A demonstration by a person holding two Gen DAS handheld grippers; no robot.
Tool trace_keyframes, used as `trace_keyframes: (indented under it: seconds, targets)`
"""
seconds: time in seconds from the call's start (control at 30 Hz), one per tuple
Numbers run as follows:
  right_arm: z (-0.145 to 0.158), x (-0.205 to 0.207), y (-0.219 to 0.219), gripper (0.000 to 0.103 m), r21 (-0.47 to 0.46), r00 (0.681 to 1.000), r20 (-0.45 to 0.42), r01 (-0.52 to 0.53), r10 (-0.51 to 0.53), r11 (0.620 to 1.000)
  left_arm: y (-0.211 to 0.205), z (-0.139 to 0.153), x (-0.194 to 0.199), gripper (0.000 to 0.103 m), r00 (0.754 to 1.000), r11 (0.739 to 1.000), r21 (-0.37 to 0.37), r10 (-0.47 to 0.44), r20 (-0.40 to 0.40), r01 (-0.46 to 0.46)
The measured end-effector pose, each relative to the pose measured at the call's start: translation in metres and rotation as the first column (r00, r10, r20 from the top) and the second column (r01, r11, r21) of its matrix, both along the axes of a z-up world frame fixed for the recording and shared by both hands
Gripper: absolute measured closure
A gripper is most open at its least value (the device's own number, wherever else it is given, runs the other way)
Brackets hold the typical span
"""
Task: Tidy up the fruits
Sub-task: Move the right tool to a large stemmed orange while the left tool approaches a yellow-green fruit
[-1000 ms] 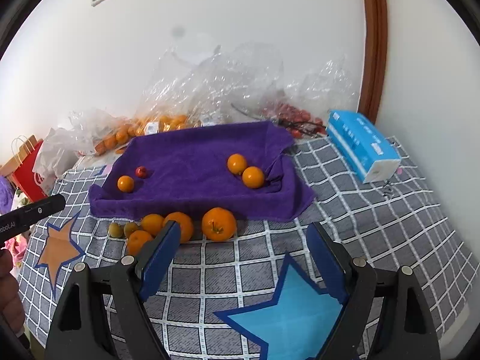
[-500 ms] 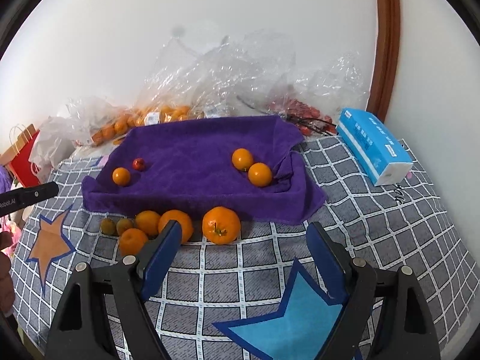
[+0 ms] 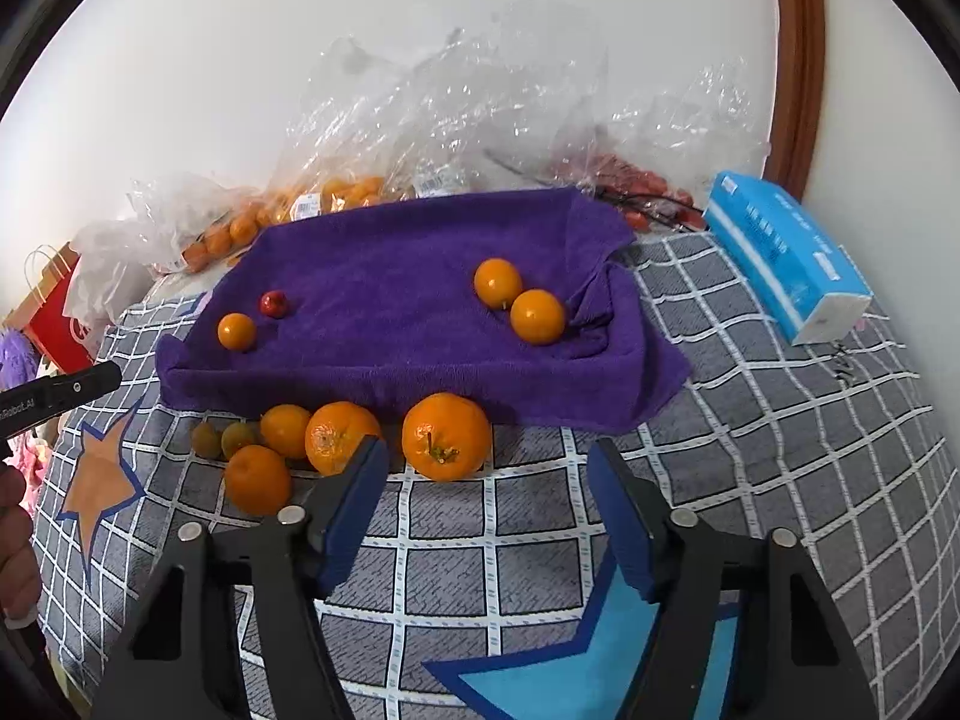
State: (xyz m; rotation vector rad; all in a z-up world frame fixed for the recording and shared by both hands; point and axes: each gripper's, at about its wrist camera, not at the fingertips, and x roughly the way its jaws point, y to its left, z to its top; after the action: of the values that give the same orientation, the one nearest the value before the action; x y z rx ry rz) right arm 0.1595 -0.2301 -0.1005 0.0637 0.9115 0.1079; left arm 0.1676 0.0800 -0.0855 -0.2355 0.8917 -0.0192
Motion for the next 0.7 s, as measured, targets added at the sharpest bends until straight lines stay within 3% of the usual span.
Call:
trace_keyframes:
  seconds: [0.5, 0.57, 0.63, 0.7]
  targets:
    - [-0.037, 0.030, 0.023, 0.045, -0.017, 0.998, -0.047, -0.047, 0.046, 0.999, 0.003, -0.019, 0.014, 0.061, 0.999, 0.999, 0.000, -0.033, -0.040, 0.033]
    - [-0.040, 0.032, 0.024, 0.047, -0.022, 0.998, -0.053, -0.047, 0.046, 0.999, 0.004, -0.022, 0.016, 0.061, 0.998, 0.999, -0.004, -0.035, -0.042, 0.035]
    - [-0.044, 0.034, 0.025, 0.058, -0.019, 0.997, -0.063, -0.052, 0.051, 0.998, 0.004, -0.024, 0.016, 0.061, 0.998, 0.999, -0.009, -0.038, -0.047, 0.037]
    - [-0.045, 0.033, 0.026, 0.059, -0.019, 0.996, -0.064, -0.057, 0.056, 0.998, 0.005, -0.026, 0.017, 0.061, 0.998, 0.999, -0.012, -0.039, -0.052, 0.038]
